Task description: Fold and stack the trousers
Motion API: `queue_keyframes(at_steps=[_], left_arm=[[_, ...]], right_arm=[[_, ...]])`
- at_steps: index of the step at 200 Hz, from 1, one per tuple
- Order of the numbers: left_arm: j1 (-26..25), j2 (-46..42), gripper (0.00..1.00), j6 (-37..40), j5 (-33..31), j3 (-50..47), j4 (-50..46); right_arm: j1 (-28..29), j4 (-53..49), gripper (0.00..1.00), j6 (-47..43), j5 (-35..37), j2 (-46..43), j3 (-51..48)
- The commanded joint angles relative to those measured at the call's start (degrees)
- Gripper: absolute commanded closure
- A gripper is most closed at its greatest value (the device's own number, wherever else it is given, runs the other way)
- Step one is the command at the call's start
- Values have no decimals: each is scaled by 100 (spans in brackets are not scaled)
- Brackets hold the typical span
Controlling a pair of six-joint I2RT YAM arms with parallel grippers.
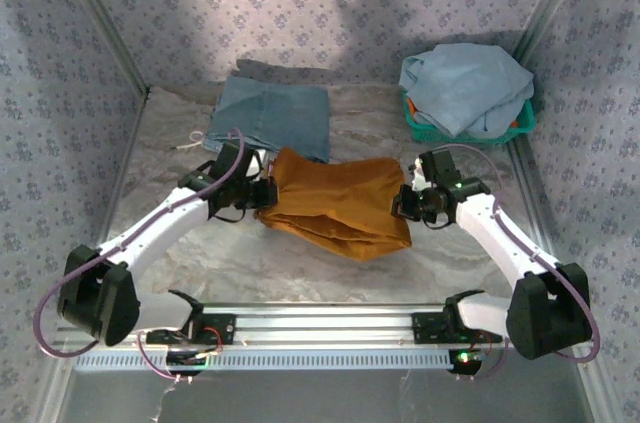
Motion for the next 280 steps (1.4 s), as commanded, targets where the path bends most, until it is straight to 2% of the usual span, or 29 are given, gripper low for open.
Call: queue_keyframes(at_steps=[1, 33, 43, 55, 76, 95, 134, 165, 190, 209, 219, 230, 241, 253, 269, 280], left_arm=[[-33, -151, 100, 46, -105, 124, -203], [-164, 167, 100, -189, 30, -376, 70], [-278, 296, 87, -297, 76, -563, 188], [-416, 426, 63, -401, 79, -738, 267], [-520, 577, 33, -523, -24, -973, 348], [-464, 691, 19, -444, -221, -1008, 374], [86, 1215, 15, -117, 272, -540, 831], [195, 2184, 11, 270, 860, 38, 794], [202, 2722, 15, 195, 876, -44, 747], [119, 2791, 23, -87, 1057, -404, 992], [-136, 2819, 30, -180, 993, -454, 999], [-498, 2892, 41, -244, 788, -396, 880], [-741, 2982, 59, -377, 756, -387, 980], [-801, 3064, 78, -596, 838, -525, 1331], [-793, 3058, 97, -754, 858, -704, 1717], [-800, 2958, 100, -839, 910, -787, 1952]], right_arm=[[32, -242, 100, 29, 247, -114, 158], [23, -189, 100, -7, 398, 160, -187], [15, -175, 100, -16, 479, 233, -312], [-3, -143, 100, -25, 487, 309, -435], [-5, -36, 100, -59, 490, 451, -586], [-7, 75, 100, -79, 500, 586, -649], [-3, 141, 100, -131, 512, 781, -665], [-2, 138, 100, -157, 529, 816, -651], [-4, 109, 100, -158, 538, 753, -636], [-12, 79, 100, -148, 532, 680, -642], [-8, 82, 100, -141, 529, 661, -650], [-8, 71, 100, -140, 540, 660, -648], [-18, 76, 100, -152, 538, 682, -637], [-29, 82, 100, -165, 536, 708, -616], [-48, 66, 100, -175, 529, 708, -589], [-63, 59, 100, -178, 529, 682, -589]])
